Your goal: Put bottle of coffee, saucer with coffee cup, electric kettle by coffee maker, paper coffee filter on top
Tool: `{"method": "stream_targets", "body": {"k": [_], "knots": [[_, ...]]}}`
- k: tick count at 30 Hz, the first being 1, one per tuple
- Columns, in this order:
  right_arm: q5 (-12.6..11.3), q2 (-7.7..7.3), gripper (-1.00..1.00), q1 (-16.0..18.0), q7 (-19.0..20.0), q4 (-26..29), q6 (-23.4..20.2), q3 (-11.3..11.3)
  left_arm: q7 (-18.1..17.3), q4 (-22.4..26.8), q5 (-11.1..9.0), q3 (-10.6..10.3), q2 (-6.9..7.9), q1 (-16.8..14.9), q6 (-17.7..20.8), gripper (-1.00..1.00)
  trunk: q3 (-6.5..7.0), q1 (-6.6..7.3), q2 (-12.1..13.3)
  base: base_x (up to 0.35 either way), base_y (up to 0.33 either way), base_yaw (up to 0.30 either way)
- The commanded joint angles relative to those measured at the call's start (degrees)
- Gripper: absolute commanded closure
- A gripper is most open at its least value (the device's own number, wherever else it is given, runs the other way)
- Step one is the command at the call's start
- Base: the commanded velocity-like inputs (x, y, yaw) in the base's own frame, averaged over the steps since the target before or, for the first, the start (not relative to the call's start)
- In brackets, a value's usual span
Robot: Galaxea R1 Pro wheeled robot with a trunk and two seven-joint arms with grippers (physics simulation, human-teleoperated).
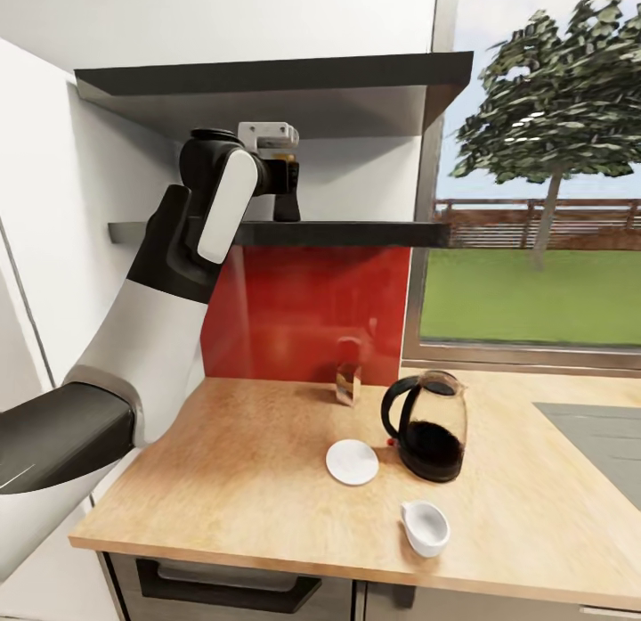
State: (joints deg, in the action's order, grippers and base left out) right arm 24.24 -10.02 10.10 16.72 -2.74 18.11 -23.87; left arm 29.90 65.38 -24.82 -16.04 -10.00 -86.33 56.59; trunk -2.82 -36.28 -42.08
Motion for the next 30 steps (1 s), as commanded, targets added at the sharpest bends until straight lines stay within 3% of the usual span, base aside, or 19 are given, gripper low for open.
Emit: {"method": "stream_targets", "body": {"k": [1,30], "knots": [[0.1,0.0,-1.0,0.1,0.1,-0.2,0.4,0.0,0.6,0.0,-0.6,0.0,0.0,-0.1,0.1,-1.0,-0.1,-0.04,-0.1,0.216,0.0,0.0],[0.2,0.09,-1.0,-1.4,0.1,-0.2,0.3,-0.1,0.5,-1.6,-0.6,0.0,0.0,-0.1,0.1,-1.0,-0.1,-0.04,-0.1,0.101,0.0,0.0]]}}
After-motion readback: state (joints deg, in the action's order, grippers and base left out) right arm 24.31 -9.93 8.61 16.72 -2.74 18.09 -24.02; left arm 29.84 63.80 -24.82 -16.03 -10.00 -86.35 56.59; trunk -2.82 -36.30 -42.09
